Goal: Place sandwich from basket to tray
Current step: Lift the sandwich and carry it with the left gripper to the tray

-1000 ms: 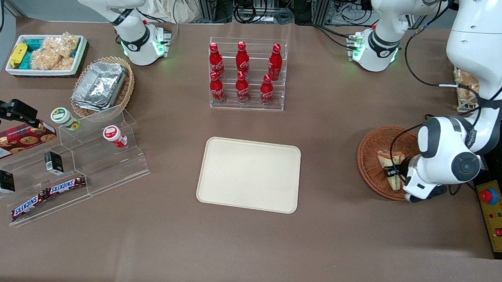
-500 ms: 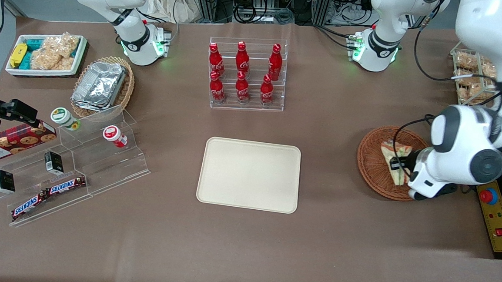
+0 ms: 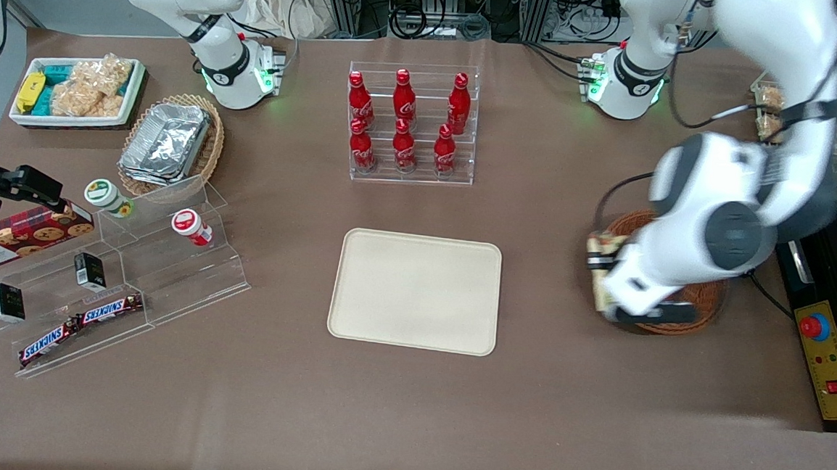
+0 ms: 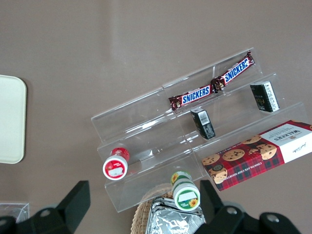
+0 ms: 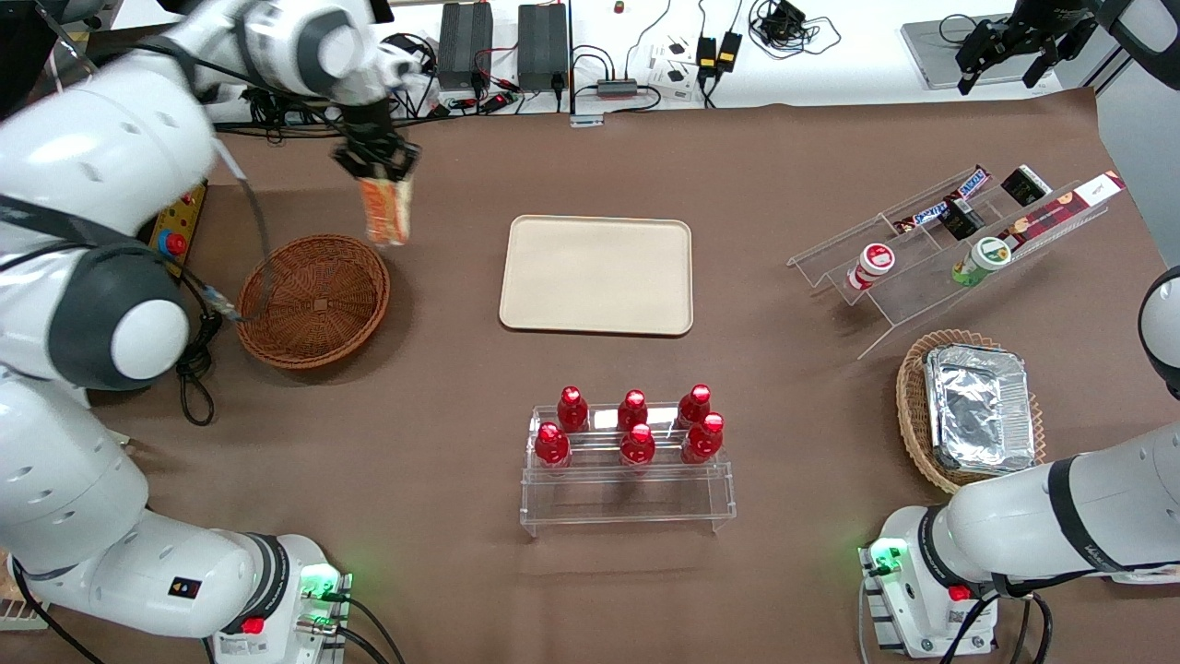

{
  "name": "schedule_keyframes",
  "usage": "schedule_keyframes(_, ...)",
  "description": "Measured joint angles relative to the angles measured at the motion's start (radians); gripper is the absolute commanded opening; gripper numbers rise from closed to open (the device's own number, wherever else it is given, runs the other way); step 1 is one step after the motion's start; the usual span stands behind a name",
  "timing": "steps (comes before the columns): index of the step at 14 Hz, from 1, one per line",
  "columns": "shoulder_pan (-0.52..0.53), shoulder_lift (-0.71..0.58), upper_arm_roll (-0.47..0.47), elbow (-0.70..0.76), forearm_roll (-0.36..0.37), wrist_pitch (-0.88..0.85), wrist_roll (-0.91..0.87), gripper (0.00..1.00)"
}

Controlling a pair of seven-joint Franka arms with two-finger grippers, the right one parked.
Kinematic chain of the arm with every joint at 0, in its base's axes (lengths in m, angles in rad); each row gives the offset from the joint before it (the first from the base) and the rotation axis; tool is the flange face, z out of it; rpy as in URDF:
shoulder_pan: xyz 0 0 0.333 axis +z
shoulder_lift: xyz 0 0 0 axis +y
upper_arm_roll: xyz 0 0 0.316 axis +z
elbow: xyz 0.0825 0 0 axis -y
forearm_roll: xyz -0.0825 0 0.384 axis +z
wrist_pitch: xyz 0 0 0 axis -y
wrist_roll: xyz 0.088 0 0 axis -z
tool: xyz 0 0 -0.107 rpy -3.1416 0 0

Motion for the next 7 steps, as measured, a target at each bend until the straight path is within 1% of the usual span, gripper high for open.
schedule_keyframes(3, -0.096, 0.101, 0.0, 0.019, 0.0, 0.141, -0.017, 0.0)
schedule_keyframes(7, -0.142, 0.195, -0.004, 0.059, 0.0, 0.221, -0.036, 0.0)
